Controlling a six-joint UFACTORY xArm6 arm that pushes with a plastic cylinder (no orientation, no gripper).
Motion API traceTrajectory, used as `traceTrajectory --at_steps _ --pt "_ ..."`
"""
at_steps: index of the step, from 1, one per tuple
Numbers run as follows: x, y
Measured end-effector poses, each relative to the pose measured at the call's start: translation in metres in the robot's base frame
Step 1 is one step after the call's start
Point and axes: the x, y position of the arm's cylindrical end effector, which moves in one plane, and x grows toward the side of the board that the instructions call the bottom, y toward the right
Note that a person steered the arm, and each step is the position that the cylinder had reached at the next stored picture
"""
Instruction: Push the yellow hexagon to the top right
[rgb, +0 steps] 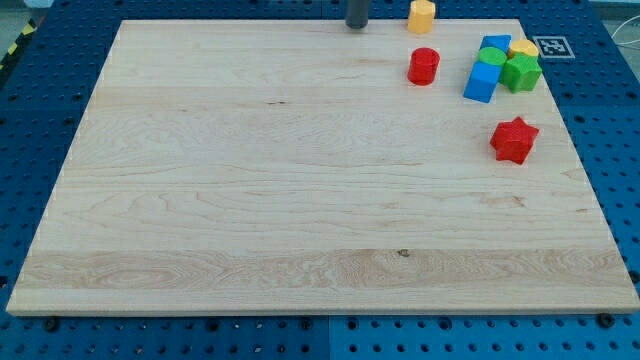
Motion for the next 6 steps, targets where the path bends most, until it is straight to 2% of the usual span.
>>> traceTrajectory --at_steps 4,6 --pt "-0.001 0.081" --pt "-0.001 0.159"
